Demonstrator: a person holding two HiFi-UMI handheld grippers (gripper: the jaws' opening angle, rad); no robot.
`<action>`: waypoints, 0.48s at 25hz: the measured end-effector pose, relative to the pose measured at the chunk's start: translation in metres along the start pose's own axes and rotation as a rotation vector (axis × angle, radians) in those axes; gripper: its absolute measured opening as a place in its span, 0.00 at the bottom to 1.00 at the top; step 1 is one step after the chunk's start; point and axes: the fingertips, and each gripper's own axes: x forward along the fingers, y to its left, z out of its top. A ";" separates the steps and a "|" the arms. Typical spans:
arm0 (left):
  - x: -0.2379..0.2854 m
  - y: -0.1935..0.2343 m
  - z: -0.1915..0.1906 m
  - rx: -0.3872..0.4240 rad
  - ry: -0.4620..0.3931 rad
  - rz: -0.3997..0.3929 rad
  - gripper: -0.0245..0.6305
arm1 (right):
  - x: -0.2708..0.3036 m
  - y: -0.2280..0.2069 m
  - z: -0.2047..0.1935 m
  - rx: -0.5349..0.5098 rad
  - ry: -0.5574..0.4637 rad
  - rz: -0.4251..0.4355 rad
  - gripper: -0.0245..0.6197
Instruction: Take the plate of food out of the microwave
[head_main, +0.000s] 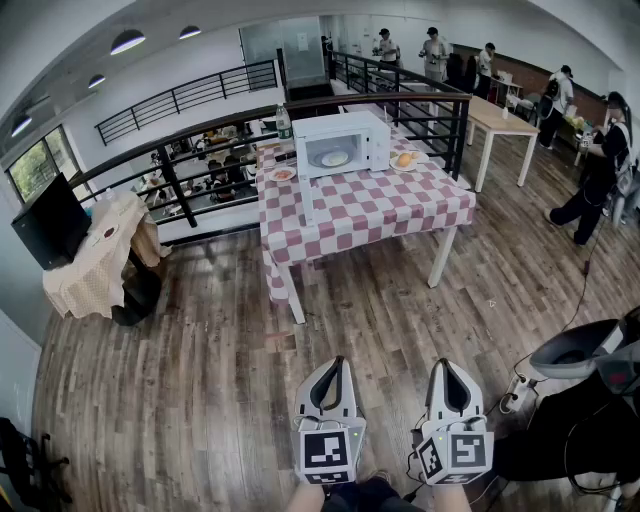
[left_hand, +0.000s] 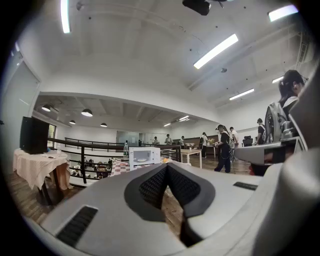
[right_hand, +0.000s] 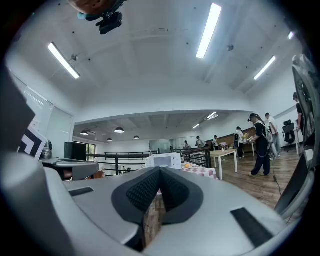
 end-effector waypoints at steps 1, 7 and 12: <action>0.001 0.000 0.000 -0.001 -0.001 0.002 0.07 | 0.001 -0.002 -0.005 0.004 -0.003 0.002 0.02; 0.009 -0.001 -0.001 0.000 0.004 0.003 0.07 | 0.007 -0.008 -0.011 0.004 -0.001 0.002 0.02; 0.019 -0.004 0.000 0.000 0.011 0.003 0.07 | 0.015 -0.012 -0.011 0.007 0.014 0.023 0.02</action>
